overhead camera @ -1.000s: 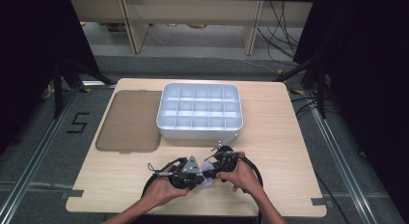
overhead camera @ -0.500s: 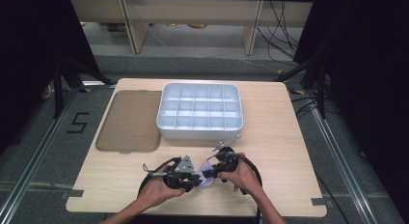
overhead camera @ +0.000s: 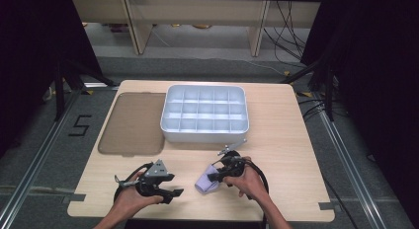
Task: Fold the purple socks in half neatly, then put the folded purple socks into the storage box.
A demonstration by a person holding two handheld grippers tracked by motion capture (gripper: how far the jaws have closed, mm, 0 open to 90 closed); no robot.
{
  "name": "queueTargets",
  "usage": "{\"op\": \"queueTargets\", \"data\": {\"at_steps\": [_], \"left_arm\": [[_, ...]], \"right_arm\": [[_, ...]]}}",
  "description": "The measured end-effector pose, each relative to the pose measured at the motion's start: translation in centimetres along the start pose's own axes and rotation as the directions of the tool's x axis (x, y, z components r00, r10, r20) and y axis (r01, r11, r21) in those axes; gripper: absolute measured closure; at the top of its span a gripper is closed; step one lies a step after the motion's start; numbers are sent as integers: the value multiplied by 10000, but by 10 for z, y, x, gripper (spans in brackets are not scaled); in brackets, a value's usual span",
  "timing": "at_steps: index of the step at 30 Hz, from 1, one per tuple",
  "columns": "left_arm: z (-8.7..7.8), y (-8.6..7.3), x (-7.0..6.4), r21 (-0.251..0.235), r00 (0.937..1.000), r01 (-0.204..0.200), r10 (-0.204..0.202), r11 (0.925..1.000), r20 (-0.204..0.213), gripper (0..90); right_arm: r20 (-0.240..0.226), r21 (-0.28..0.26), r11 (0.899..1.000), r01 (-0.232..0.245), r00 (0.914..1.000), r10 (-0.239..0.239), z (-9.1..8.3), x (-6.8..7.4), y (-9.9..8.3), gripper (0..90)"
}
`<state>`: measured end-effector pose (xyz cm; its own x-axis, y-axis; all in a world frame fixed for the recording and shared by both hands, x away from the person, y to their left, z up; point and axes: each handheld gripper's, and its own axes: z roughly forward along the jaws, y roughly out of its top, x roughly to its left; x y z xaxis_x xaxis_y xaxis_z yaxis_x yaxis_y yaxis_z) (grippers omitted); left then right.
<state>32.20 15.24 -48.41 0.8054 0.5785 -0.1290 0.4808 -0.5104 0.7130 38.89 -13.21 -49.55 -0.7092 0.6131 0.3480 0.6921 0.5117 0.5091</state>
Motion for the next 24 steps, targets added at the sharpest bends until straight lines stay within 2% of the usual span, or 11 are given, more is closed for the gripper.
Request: {"op": "queueTargets", "data": {"at_steps": [1,2,3,8,11,16,17,18,19,20,24], "left_arm": [[-3,-3,2,54,9999,45,-44,10000,-126,351],[-5,-6,3,-2,9996,231,-231,9997,-161,342],[-7,-9,5,0,9995,73,-73,10000,-294,336],[-12,-23,8,74,9964,510,-504,9987,-677,290],[-14,-28,13,259,9946,513,-487,9984,-920,271],[-17,-31,15,268,9931,541,-510,9982,-1057,266],[-17,-31,15,267,9931,554,-524,9981,-1051,264],[-17,-32,15,277,9931,545,-513,9981,-1054,261],[-17,-32,15,241,9935,574,-548,9981,-999,260],[-17,-32,17,406,9936,393,-347,9984,-1079,259],[-15,-33,18,404,9914,557,-504,9976,-1211,258]], "right_arm": [[-186,-221,9991,353,9992,-357,2,-2,0,703],[-170,-227,9991,358,9992,-362,1,-2,0,703],[-203,-166,9994,290,9994,-293,1,-1,1,704],[-73,-255,9988,427,9991,-429,1,0,1,704],[-55,-218,9992,331,9994,-332,1,1,1,706],[-222,-396,9981,469,9986,-478,0,0,1,710],[45,-421,9984,381,9993,-379,-3,3,2,711],[-138,-445,9986,268,9995,-275,-4,4,2,713],[-259,-518,9972,536,9982,-549,-6,3,3,714],[-142,-590,9968,540,9984,-550,-8,4,4,714],[9,-840,9941,692,9976,-693,-18,9,7,716]]}}
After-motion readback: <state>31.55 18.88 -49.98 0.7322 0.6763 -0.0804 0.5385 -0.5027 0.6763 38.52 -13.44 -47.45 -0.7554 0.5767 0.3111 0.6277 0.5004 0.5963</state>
